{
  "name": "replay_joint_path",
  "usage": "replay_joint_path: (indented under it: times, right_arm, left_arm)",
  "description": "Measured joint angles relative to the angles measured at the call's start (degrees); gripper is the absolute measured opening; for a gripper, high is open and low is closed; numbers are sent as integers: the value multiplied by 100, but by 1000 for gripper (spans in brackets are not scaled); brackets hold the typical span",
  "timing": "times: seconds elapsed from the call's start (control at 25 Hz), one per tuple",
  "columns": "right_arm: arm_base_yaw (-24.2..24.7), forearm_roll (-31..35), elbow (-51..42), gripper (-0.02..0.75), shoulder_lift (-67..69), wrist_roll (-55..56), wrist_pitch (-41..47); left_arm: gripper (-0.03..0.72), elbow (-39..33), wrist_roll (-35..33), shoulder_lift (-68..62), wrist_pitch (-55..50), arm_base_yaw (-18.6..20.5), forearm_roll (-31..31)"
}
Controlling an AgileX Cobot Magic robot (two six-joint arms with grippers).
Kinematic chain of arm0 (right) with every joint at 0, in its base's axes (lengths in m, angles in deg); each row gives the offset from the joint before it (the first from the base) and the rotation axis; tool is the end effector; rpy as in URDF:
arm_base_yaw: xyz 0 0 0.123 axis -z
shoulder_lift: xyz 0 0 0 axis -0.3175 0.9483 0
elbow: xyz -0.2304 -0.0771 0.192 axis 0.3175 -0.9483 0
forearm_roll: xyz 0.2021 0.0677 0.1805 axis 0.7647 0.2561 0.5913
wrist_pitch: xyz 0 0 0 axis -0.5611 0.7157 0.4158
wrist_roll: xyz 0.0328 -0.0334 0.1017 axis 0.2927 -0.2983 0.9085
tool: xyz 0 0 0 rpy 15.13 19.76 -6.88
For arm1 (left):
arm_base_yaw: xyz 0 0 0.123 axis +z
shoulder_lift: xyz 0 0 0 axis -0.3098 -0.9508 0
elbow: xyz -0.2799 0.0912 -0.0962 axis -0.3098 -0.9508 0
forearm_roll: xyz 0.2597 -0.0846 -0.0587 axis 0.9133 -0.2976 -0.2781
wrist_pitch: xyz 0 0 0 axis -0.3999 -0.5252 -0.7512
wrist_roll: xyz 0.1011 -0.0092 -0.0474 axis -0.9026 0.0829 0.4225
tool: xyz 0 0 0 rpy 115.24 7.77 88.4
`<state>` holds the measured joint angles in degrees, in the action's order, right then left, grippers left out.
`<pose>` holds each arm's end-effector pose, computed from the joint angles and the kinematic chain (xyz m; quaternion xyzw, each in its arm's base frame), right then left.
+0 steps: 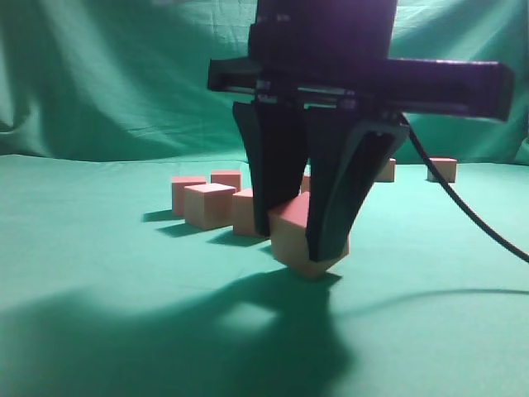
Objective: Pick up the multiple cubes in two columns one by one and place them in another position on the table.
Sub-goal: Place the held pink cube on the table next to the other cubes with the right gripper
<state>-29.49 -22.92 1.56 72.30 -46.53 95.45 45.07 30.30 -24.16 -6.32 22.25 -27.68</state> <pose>0.2344 0.2782 0.1607 -0.9296 0.3593 0.0276 0.0768 0.0739 0.0218 0.1700 0.0470 0.7899 0.1713 0.5869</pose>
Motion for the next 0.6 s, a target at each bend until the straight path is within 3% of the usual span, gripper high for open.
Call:
replay_joint_path:
  times: [0.6]
  right_arm:
    - [0,45,0,258,70,10,-308]
  left_arm:
    - [0,0,0,0,0,0,0]
